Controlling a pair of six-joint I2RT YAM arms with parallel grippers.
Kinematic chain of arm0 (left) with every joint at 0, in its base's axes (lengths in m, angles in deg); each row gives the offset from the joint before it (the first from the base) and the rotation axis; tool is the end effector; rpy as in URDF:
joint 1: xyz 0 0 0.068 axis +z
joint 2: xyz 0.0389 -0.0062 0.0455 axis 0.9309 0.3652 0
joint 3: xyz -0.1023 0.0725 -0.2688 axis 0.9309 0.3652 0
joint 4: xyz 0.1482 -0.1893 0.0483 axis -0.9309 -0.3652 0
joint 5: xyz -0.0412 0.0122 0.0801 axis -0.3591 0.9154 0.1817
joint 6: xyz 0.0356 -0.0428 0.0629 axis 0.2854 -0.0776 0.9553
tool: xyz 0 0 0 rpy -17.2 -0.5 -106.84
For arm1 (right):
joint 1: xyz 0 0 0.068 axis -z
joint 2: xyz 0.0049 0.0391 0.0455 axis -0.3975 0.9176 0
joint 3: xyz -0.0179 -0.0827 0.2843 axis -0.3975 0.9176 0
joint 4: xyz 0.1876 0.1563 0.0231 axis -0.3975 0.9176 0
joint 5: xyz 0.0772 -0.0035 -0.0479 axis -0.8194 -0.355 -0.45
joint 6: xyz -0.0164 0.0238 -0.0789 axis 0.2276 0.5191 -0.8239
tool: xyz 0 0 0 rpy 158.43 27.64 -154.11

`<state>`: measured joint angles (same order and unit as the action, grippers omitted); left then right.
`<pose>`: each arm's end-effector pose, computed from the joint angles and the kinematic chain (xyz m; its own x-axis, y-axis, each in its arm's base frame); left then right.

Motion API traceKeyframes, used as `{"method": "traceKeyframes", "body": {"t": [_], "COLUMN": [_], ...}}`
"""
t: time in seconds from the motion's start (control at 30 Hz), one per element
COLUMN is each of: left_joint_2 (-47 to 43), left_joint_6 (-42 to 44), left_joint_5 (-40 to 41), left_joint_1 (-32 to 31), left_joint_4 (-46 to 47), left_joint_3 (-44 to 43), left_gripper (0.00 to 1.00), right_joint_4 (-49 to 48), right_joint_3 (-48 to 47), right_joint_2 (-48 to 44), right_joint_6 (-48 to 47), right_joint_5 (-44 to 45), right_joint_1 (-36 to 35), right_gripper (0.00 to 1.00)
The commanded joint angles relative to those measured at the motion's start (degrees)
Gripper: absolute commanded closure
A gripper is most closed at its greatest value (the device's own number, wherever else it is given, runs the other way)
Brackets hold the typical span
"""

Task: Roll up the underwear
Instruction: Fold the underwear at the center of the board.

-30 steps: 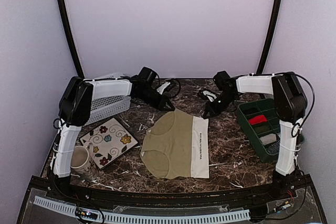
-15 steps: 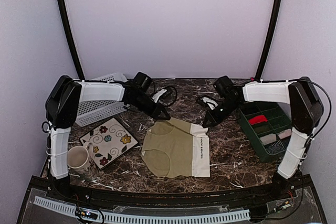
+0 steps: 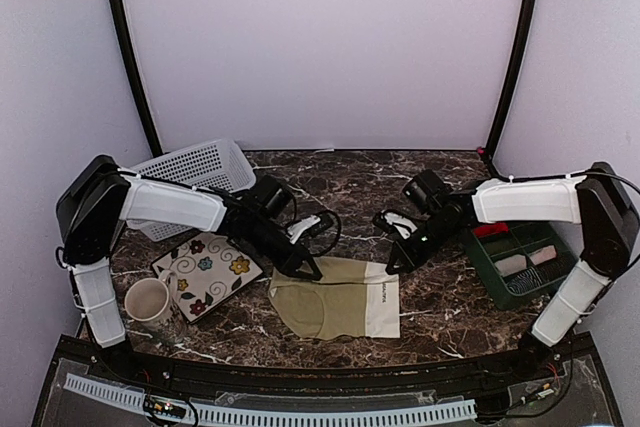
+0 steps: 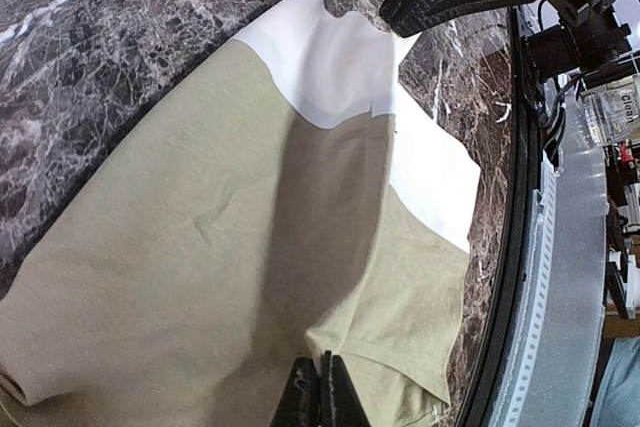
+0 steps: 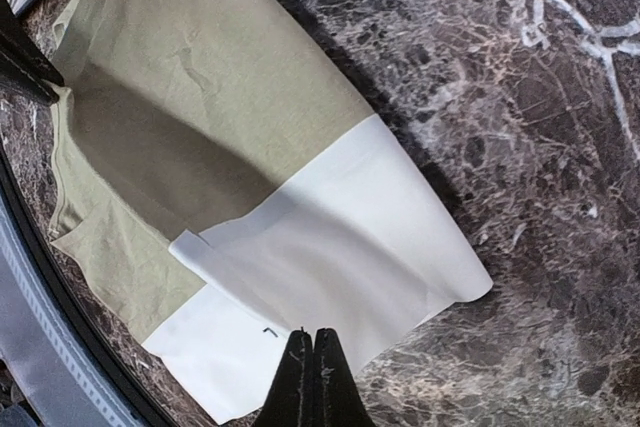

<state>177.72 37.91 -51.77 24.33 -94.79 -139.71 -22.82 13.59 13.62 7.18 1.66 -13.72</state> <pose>0.2580 -0.3144 0.1767 -0.5978 0.5500 -0.5832 0.7963 0.3234 -0.5112 0.2329 0.2097 0.1828 -0.7910 -0.5010 -0.3512 -0.6082 0.7061 0.3627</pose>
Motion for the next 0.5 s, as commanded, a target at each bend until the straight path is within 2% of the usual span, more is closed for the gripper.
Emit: {"method": "traceKeyframes", "body": {"t": [0.0, 0.47], "left_joint_2": [-6.06, -8.48], "left_joint_6": [-1.02, -5.29], "left_joint_5": [0.59, 0.25], "left_joint_1": [-0.58, -8.03], "left_joint_4": [1.08, 5.36], "left_joint_3": [3.57, 10.94], "left_gripper": [1.00, 1.00], "right_joint_4": [-0.99, 2.35], "right_joint_3": [2.66, 6.75], "right_joint_2": [-4.10, -7.52], "right_joint_6": [3.49, 6.03], "right_joint_5": [1.27, 3.69], "right_joint_1": [-3.06, -8.52], "right_gripper": [1.00, 1.00]}}
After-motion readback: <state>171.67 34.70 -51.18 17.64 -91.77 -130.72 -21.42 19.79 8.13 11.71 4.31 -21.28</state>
